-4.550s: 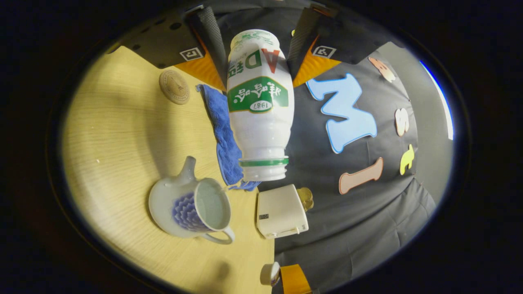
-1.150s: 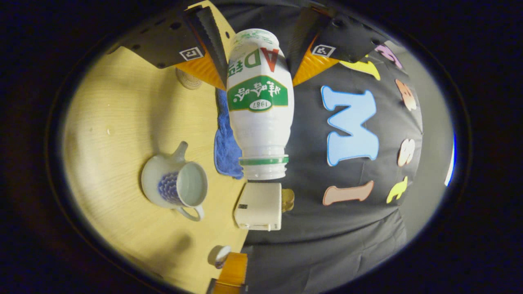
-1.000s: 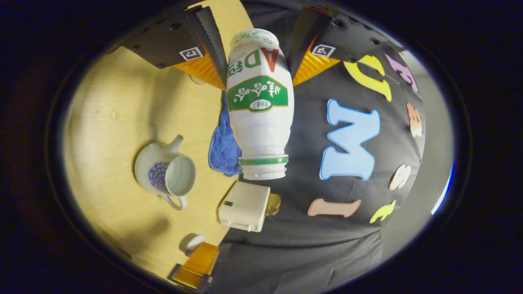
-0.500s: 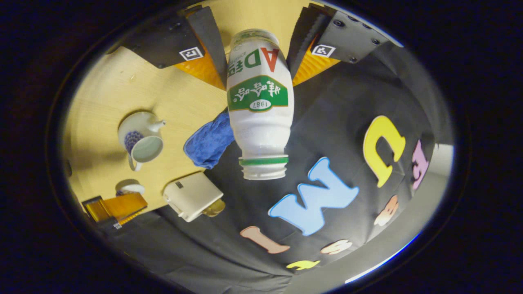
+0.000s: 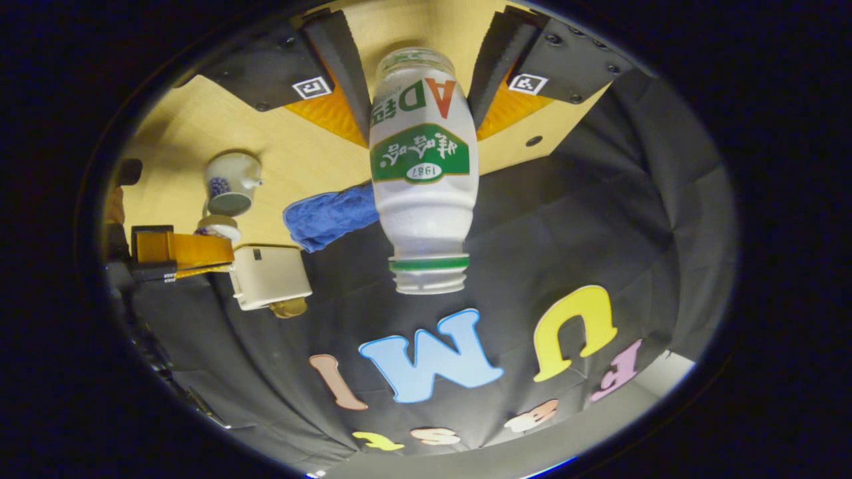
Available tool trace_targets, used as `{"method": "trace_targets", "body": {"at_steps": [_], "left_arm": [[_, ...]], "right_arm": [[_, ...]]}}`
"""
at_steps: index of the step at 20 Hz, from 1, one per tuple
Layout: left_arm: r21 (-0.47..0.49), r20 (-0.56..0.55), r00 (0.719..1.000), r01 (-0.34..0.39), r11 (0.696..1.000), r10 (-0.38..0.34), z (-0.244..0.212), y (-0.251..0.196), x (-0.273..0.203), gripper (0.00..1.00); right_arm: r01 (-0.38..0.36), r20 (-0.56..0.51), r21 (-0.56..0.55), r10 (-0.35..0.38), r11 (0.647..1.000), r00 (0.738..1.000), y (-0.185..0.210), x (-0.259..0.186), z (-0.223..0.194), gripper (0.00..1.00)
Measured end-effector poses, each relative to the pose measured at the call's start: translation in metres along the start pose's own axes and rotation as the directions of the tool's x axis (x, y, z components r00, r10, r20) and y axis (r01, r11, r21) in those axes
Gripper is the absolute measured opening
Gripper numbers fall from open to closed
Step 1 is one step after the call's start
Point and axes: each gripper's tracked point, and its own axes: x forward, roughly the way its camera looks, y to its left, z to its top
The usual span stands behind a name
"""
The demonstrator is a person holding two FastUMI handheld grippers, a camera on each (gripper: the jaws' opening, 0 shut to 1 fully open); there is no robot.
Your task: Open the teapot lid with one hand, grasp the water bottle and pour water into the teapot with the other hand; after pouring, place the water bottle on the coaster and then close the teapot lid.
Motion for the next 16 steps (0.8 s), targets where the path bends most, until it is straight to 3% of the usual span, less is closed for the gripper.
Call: {"method": "trace_targets", "body": {"at_steps": [3, 4, 6, 10, 11, 13, 15, 16], "left_arm": [[-0.048, 0.011, 1.0, -0.004, 0.999, 0.005, -0.002, 0.002, 0.0, 0.87], [-0.058, 0.012, 1.0, -0.003, 0.998, 0.004, -0.002, 0.001, 0.0, 0.87], [-0.071, 0.012, 1.0, -0.007, 0.997, 0.008, -0.005, 0.002, 0.003, 0.87], [-0.098, 0.009, 1.0, -0.001, 0.995, 0.002, -0.008, 0.001, 0.004, 0.87], [-0.1, 0.007, 1.0, 0.0, 0.995, 0.0, -0.008, 0.001, 0.004, 0.87], [-0.102, 0.005, 1.0, 0.0, 0.995, 0.0, -0.009, 0.002, 0.004, 0.81], [-0.107, 0.009, 1.0, 0.003, 0.994, -0.002, -0.008, 0.001, 0.004, 0.81], [-0.108, 0.01, 1.0, 0.005, 0.994, -0.004, -0.008, 0.001, 0.004, 0.81]], "right_arm": [[-0.009, -0.017, -0.004, 0.009, 1.0, 1.0, 0.008, 0.007, -0.008, 0.05], [-0.002, -0.021, -0.005, 0.002, 1.0, 1.0, 0.008, 0.009, -0.009, 0.0], [0.006, -0.022, -0.01, -0.007, 1.0, 1.0, 0.007, 0.011, -0.011, 0.05], [0.019, -0.033, -0.021, -0.02, 1.0, 0.999, 0.005, 0.013, -0.015, 0.05], [0.02, -0.036, -0.019, -0.021, 1.0, 0.999, 0.004, 0.014, -0.017, 0.0], [0.025, -0.04, -0.02, -0.026, 0.999, 0.999, 0.004, 0.015, -0.018, 0.05], [0.027, -0.039, -0.021, -0.028, 0.999, 0.999, 0.003, 0.015, -0.018, 0.0], [0.028, -0.04, -0.02, -0.029, 0.999, 0.999, 0.002, 0.016, -0.019, 0.05]]}}
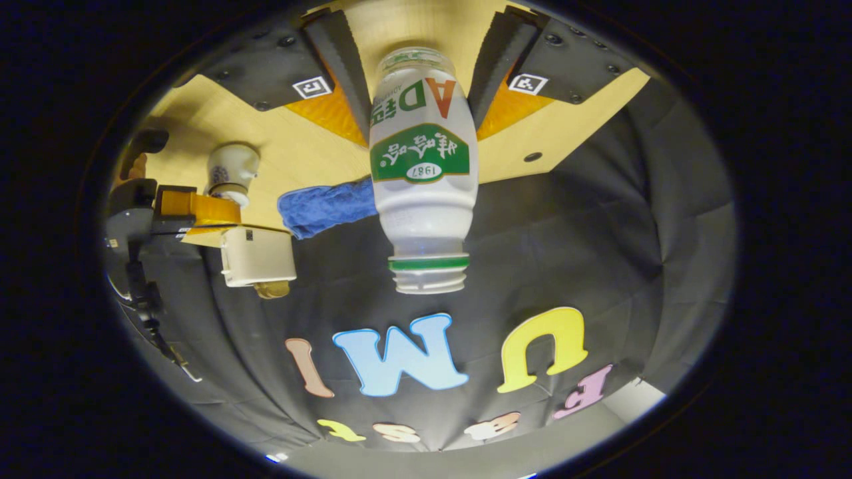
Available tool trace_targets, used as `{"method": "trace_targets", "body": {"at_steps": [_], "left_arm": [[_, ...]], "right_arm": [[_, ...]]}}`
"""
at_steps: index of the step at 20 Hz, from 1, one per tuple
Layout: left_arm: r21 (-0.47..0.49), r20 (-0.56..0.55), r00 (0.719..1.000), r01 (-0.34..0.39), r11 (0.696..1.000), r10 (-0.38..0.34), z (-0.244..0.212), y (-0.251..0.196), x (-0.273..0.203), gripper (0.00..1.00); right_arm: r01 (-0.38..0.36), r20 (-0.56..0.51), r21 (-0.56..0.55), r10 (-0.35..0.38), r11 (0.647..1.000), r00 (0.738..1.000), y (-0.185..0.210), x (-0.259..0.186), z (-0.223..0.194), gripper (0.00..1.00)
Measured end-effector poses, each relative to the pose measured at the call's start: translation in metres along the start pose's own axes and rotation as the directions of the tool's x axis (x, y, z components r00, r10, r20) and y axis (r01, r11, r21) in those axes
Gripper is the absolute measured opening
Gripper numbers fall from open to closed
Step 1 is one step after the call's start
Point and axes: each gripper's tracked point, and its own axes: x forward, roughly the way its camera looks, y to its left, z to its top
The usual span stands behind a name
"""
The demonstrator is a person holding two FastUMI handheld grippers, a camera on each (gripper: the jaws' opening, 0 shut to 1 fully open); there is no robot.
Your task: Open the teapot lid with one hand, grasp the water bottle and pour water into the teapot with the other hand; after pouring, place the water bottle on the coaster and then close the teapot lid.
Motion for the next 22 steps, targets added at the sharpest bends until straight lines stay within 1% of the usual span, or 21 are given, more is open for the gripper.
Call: {"method": "trace_targets", "body": {"at_steps": [4, 5, 9, 10, 13, 14, 17, 18, 19, 20, 21, 22], "left_arm": [[-0.006, 0.004, 1.0, -0.003, 1.0, 0.003, 0.001, 0.0, 0.0, 0.81], [-0.011, 0.004, 1.0, -0.002, 1.0, 0.002, 0.002, 0.0, 0.001, 0.87], [-0.029, 0.0, 1.0, -0.002, 1.0, 0.002, 0.002, 0.0, 0.0, 0.87], [-0.029, -0.002, 1.0, -0.002, 1.0, 0.002, 0.002, 0.0, 0.0, 0.87], [-0.025, -0.006, 1.0, -0.006, 1.0, 0.006, 0.005, -0.001, 0.006, 0.87], [-0.025, -0.006, 1.0, -0.006, 1.0, 0.006, 0.004, -0.003, 0.008, 0.87], [-0.034, -0.005, 1.0, -0.006, 0.999, 0.006, 0.004, -0.003, 0.007, 0.87], [-0.038, -0.007, 1.0, -0.006, 0.999, 0.006, 0.005, -0.003, 0.007, 0.87], [-0.043, -0.007, 1.0, -0.006, 0.999, 0.006, 0.006, -0.002, 0.008, 0.87], [-0.05, -0.007, 1.0, -0.006, 0.999, 0.006, 0.007, -0.003, 0.009, 0.87], [-0.059, -0.006, 1.0, -0.004, 0.998, 0.004, 0.007, -0.004, 0.009, 0.87], [-0.071, -0.006, 1.0, -0.004, 0.997, 0.004, 0.007, -0.003, 0.01, 0.87]], "right_arm": [[0.002, 0.002, 0.005, -0.002, 1.0, 1.0, 0.0, -0.001, 0.0, 0.05], [0.002, 0.003, 0.001, -0.002, 1.0, 1.0, 0.0, -0.001, -0.001, 0.0], [0.0, 0.001, -0.002, 0.0, 1.0, 1.0, 0.0, -0.002, -0.001, 0.0], [-0.003, 0.003, 0.002, 0.003, 1.0, 1.0, 0.0, -0.003, -0.001, 0.05], [-0.006, -0.011, 0.004, 0.006, 1.0, 1.0, 0.0, -0.003, -0.006, 0.05], [-0.005, -0.011, 0.004, 0.005, 1.0, 1.0, 0.0, -0.003, -0.006, 0.0], [-0.001, -0.015, 0.007, 0.001, 1.0, 1.0, -0.001, -0.002, -0.008, 0.0], [0.001, -0.021, 0.011, -0.001, 1.0, 1.0, -0.001, -0.001, -0.01, 0.04], [0.002, -0.029, 0.02, -0.001, 1.0, 1.0, -0.001, -0.001, -0.012, 0.04], [0.002, -0.034, 0.025, -0.001, 1.0, 0.999, -0.001, -0.001, -0.014, 0.0], [-0.003, -0.034, 0.03, 0.004, 1.0, 0.999, 0.0, -0.001, -0.014, 0.08], [-0.005, -0.035, 0.029, 0.006, 1.0, 0.999, 0.0, -0.001, -0.013, 0.0]]}}
